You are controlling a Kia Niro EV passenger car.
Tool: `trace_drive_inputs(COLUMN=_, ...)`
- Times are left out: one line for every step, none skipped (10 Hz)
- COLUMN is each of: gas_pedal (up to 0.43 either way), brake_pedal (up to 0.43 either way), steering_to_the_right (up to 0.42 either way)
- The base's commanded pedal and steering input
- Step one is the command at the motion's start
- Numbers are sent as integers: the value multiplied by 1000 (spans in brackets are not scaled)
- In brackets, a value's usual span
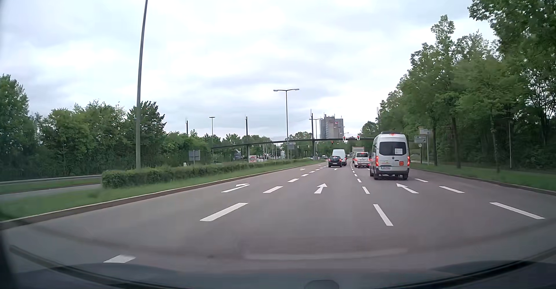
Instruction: Follow the waypoints while adhering to traffic rules and regulations
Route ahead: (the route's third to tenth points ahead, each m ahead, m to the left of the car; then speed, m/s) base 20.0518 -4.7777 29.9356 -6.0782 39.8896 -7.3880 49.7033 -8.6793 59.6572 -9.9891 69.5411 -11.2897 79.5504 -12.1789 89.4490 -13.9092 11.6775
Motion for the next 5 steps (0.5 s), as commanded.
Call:
trace_drive_inputs(gas_pedal=59, brake_pedal=0, steering_to_the_right=-7)
trace_drive_inputs(gas_pedal=47, brake_pedal=0, steering_to_the_right=-3)
trace_drive_inputs(gas_pedal=47, brake_pedal=0, steering_to_the_right=-1)
trace_drive_inputs(gas_pedal=47, brake_pedal=0, steering_to_the_right=0)
trace_drive_inputs(gas_pedal=47, brake_pedal=0, steering_to_the_right=0)
